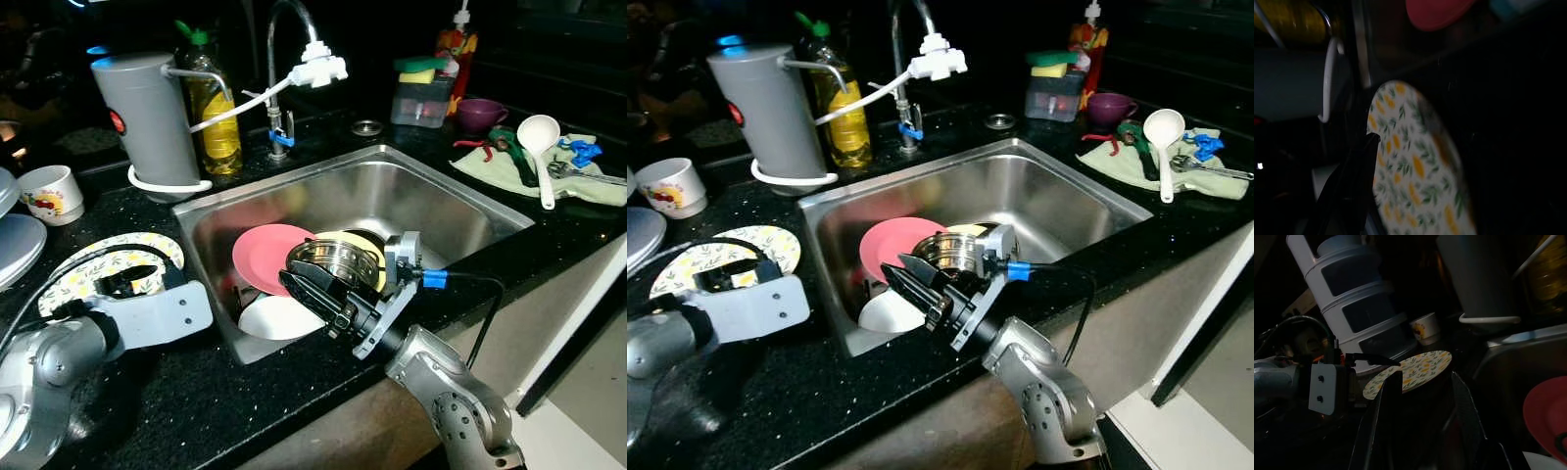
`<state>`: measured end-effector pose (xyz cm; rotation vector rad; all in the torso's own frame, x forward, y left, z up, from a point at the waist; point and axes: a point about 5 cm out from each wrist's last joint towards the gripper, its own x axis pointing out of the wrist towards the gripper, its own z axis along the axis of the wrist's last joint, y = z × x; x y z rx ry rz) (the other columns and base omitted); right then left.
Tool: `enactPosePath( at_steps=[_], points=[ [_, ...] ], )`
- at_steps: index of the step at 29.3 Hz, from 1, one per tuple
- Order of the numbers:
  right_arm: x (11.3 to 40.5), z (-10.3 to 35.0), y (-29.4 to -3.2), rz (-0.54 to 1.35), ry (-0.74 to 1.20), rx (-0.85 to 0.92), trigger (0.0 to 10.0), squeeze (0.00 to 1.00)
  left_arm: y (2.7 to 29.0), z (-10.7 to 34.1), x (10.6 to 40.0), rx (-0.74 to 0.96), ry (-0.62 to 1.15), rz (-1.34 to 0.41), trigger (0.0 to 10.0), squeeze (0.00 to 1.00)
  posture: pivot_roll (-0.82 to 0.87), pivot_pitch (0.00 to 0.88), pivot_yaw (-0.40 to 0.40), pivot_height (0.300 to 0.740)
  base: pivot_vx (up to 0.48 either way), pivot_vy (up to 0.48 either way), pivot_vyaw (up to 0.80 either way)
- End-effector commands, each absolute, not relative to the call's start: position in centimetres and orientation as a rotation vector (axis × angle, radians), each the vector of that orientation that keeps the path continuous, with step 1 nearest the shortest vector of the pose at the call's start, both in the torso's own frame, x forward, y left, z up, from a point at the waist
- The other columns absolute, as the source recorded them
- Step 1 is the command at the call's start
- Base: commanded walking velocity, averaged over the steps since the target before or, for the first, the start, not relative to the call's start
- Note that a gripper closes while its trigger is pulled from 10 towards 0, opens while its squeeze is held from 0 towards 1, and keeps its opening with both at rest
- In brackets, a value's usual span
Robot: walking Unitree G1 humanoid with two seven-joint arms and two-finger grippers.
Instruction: Kitchen organization
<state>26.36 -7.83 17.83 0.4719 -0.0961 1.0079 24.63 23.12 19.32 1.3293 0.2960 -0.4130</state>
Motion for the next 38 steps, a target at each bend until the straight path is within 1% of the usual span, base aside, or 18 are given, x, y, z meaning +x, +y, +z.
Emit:
enactPosePath(
  at_steps=[1,8,12,16,32,38],
  points=[
    [26.3,17.6,-7.6,1.012,-0.084,0.480,10.0,0.00,24.5,16.8,24.2,1.328,0.466,-0.459,10.0,0.00,0.03,0.000,-0.002,0.740,0.000,0.000,0.00],
    [26.3,17.6,-7.7,1.011,-0.081,0.480,10.0,0.00,26.3,17.6,24.4,1.360,0.539,-0.402,10.0,0.00,0.03,0.000,-0.005,0.740,0.000,0.000,0.00],
    [26.2,17.7,-7.7,1.024,-0.091,0.464,10.0,0.00,26.7,17.5,24.1,1.354,0.570,-0.391,10.0,0.00,0.03,0.000,-0.009,0.740,0.000,0.000,0.00],
    [26.0,17.9,-7.5,1.046,-0.106,0.432,10.0,0.00,27.0,17.6,23.9,1.355,0.580,-0.381,10.0,0.00,0.04,0.000,-0.015,0.740,0.000,0.000,0.80],
    [25.8,17.9,-7.4,1.068,-0.103,0.432,10.0,0.00,26.0,18.3,24.1,1.320,0.535,-0.383,10.0,0.00,0.04,0.000,-0.014,0.740,0.000,0.000,0.80],
    [25.8,17.8,-7.4,1.073,-0.103,0.434,10.0,0.00,26.3,17.2,23.9,1.282,0.574,-0.406,10.0,0.00,0.04,0.000,-0.013,0.740,0.000,0.000,0.80]
  ],
)
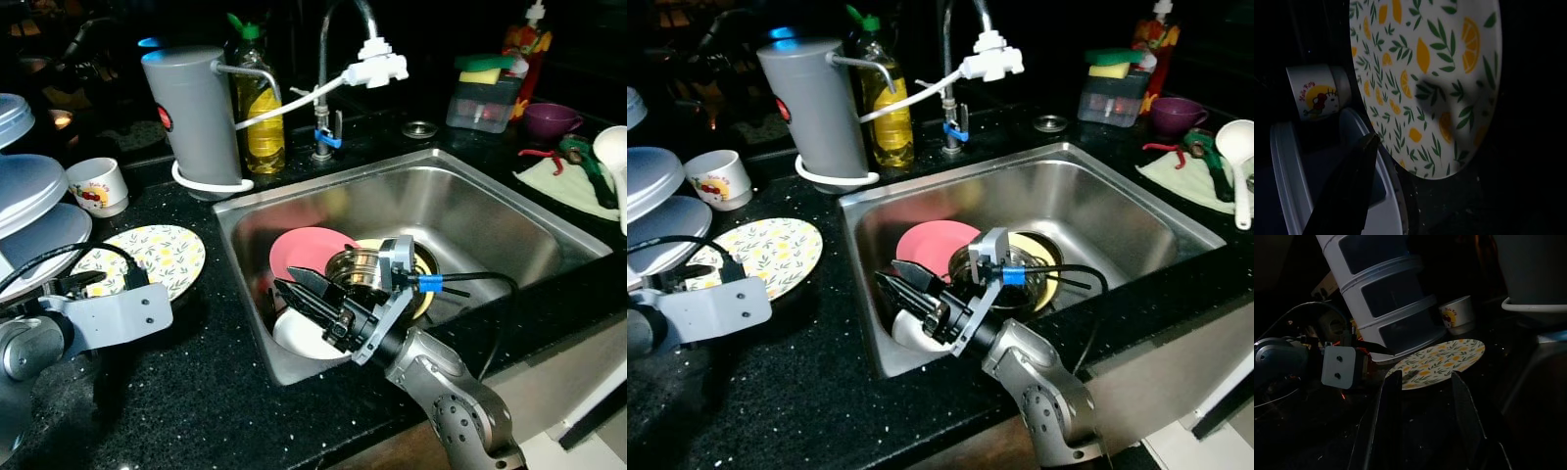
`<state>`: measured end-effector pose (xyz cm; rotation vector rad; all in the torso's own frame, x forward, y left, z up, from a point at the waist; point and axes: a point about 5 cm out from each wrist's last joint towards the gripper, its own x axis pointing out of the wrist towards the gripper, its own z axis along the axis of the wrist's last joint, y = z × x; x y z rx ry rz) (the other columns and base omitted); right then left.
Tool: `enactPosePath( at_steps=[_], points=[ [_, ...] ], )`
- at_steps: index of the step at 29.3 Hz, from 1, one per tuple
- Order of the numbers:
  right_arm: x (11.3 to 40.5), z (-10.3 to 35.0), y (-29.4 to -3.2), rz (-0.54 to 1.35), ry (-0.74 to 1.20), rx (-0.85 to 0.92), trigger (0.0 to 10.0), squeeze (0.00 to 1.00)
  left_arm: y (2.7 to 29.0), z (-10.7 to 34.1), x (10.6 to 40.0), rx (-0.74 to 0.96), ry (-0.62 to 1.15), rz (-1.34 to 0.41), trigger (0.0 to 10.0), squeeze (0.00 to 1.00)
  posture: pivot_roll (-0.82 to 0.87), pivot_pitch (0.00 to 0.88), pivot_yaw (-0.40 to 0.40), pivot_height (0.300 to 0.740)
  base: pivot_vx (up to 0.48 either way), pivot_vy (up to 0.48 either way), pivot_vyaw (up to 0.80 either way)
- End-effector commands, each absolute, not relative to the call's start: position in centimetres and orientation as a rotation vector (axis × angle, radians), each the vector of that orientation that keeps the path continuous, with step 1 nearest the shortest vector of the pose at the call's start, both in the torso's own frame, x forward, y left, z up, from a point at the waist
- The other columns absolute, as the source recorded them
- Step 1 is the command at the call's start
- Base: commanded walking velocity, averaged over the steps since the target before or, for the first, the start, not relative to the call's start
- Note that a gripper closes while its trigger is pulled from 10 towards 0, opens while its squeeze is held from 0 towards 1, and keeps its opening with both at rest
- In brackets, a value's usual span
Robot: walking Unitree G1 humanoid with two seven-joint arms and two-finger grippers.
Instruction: Kitchen organization
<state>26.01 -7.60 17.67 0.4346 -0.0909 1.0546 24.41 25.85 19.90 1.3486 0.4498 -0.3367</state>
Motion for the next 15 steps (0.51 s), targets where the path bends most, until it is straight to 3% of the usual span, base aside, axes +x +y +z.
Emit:
enactPosePath(
  at_steps=[1,9,15],
  points=[
    [25.8,17.8,-7.4,1.073,-0.102,0.434,10.0,0.00,26.2,17.0,23.8,1.265,0.581,-0.421,10.0,0.00,0.04,0.000,-0.012,0.740,0.000,0.000,0.80],
    [25.8,17.7,-7.4,1.068,-0.095,0.444,10.0,0.00,25.2,16.3,23.9,1.169,0.557,-0.461,10.0,0.00,0.04,0.000,-0.012,0.740,0.000,0.000,0.80],
    [26.2,17.5,-7.5,1.034,-0.071,0.474,10.0,0.00,24.4,16.4,24.6,1.114,0.476,-0.413,10.0,0.00,0.04,0.000,-0.012,0.740,0.000,0.000,0.00]
  ],
)
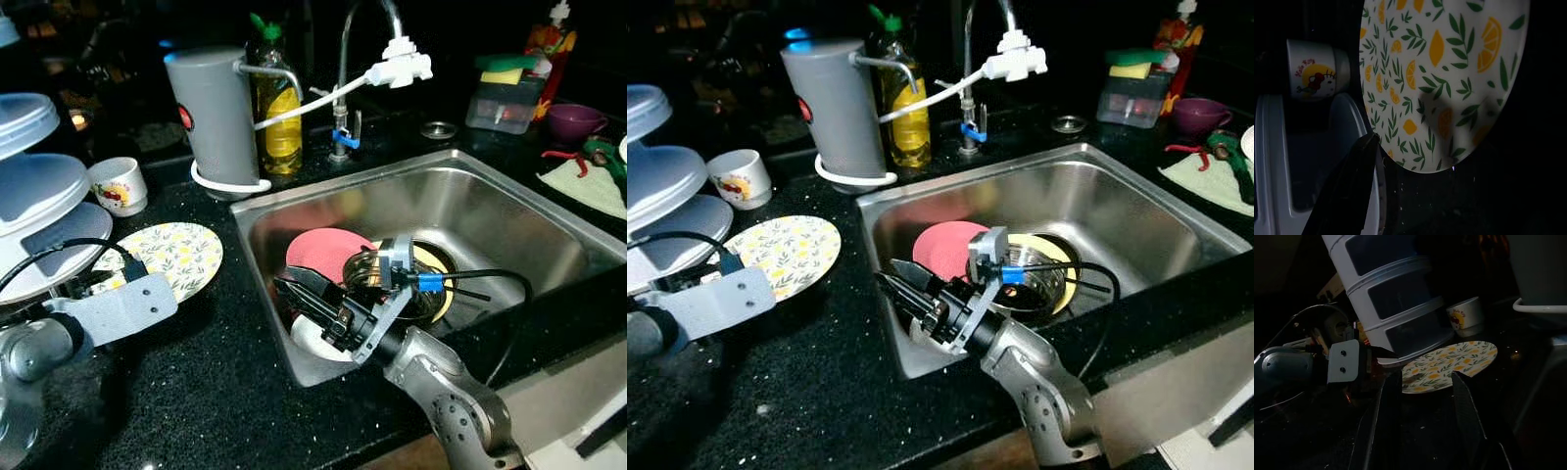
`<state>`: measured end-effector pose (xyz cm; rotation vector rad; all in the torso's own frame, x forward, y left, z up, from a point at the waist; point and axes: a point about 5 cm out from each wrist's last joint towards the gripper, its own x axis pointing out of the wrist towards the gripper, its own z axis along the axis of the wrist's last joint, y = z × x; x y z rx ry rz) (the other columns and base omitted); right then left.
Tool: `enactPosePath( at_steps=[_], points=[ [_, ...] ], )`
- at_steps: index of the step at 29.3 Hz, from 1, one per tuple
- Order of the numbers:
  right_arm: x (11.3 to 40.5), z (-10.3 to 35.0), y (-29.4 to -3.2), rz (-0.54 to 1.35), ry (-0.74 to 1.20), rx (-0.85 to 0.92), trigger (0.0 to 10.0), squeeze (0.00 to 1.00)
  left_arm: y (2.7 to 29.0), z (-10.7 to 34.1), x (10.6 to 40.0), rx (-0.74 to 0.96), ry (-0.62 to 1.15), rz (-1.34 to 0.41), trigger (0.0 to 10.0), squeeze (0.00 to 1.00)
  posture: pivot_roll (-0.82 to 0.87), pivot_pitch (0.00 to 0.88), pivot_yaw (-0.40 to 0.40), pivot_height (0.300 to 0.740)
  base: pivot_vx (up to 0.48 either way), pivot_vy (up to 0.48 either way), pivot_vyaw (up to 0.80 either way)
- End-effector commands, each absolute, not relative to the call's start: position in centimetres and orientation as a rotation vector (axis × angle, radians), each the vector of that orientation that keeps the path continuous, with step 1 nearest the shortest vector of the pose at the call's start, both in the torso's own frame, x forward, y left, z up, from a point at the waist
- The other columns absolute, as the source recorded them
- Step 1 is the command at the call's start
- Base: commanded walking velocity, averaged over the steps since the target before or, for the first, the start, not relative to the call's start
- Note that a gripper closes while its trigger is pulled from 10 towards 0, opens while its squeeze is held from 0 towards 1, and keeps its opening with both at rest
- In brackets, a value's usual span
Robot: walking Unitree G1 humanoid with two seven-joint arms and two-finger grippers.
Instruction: Kitchen organization
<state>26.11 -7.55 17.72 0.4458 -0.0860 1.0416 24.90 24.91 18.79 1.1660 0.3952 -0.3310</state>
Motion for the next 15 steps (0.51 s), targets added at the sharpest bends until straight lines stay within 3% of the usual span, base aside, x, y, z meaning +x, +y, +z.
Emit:
enactPosePath(
  at_steps=[1,11,15],
  points=[
    [26.17,17.51,-7.49,1.033,-0.070,0.475,10.0,0.00,24.37,16.36,24.70,1.112,0.479,-0.404,10.0,0.00,0.04,0.000,-0.012,0.740,0.000,0.000,0.00],
    [26.21,17.47,-7.51,1.030,-0.067,0.475,10.0,0.00,24.23,16.21,24.86,1.097,0.478,-0.392,10.0,0.00,0.04,0.000,-0.013,0.740,0.000,0.000,0.00],
    [26.25,17.48,-7.51,1.028,-0.066,0.476,10.0,0.00,24.23,16.29,24.96,1.102,0.474,-0.386,10.0,0.00,0.03,0.000,-0.012,0.740,-0.300,0.000,0.00]
  ],
)
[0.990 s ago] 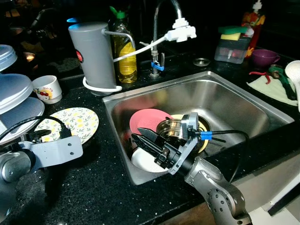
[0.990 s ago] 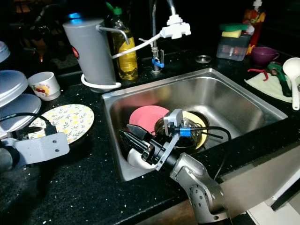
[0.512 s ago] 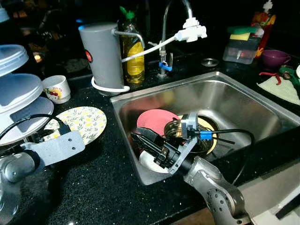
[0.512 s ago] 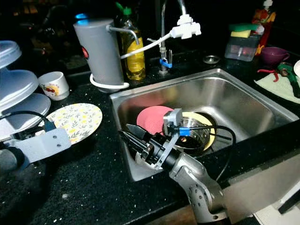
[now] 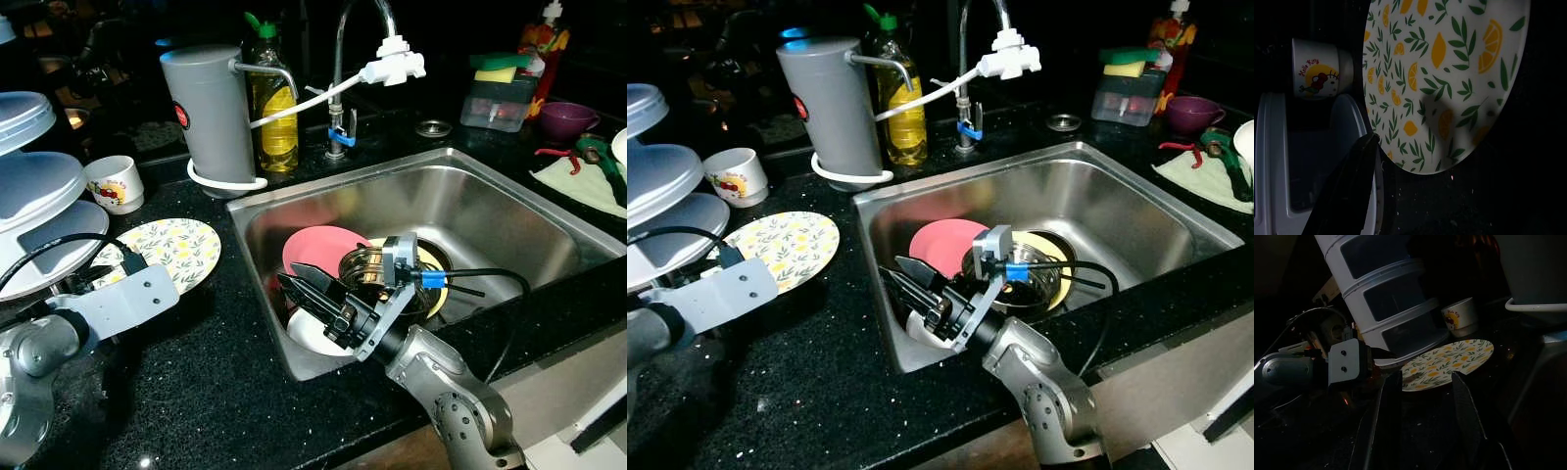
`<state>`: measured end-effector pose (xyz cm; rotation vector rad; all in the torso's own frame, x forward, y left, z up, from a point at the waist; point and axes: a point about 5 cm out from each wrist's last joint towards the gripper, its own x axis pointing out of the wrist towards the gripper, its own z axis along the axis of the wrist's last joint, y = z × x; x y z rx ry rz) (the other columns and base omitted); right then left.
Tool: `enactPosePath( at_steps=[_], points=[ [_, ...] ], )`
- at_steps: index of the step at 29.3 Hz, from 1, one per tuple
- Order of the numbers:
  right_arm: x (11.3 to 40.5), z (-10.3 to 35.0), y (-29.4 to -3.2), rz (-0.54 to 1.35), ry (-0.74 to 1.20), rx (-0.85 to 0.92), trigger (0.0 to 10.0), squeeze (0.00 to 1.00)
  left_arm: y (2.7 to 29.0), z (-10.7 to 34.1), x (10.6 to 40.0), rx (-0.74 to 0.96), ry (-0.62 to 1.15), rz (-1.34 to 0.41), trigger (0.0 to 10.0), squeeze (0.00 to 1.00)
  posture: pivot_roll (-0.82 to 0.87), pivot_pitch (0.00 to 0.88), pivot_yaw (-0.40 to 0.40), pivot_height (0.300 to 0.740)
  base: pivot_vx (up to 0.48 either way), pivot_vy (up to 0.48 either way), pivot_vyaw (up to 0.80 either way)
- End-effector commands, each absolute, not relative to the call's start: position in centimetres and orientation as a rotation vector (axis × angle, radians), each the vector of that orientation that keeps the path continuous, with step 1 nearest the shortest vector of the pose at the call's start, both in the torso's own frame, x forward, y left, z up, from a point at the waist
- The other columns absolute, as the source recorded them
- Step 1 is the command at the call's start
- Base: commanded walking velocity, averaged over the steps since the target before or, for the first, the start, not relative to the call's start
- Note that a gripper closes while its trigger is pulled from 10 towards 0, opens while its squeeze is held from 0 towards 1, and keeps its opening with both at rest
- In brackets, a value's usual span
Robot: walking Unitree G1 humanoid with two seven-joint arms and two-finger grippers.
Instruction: Kitchen organization
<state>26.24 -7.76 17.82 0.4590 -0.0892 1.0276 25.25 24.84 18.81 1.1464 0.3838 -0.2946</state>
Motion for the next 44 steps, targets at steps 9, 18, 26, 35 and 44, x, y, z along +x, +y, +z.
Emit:
enactPosePath(
  at_steps=[9,18,26,35,44],
  points=[
    [26.3,17.6,-7.6,1.020,-0.074,0.475,10.0,0.00,23.8,16.7,25.1,1.071,0.448,-0.385,10.0,0.00,0.03,0.000,-0.009,0.740,-0.227,0.000,0.00],
    [26.1,17.8,-7.6,1.035,-0.096,0.453,10.0,0.00,23.6,17.0,25.3,1.065,0.435,-0.385,10.0,0.00,0.03,0.000,-0.006,0.740,0.000,0.000,0.53],
    [26.0,17.9,-7.5,1.047,-0.104,0.444,10.0,0.00,23.5,17.5,25.6,1.057,0.409,-0.369,10.0,0.00,0.04,0.000,-0.007,0.740,0.000,0.000,0.80],
    [26.0,17.9,-7.6,1.051,-0.105,0.443,10.0,0.00,23.2,17.7,25.7,1.038,0.393,-0.368,10.0,0.00,0.03,0.000,-0.008,0.740,0.000,0.000,0.80],
    [26.1,17.8,-7.6,1.035,-0.097,0.456,10.0,0.00,22.7,17.8,25.8,1.015,0.372,-0.378,10.0,0.00,0.03,0.000,-0.008,0.740,0.000,0.000,0.80]
  ],
)
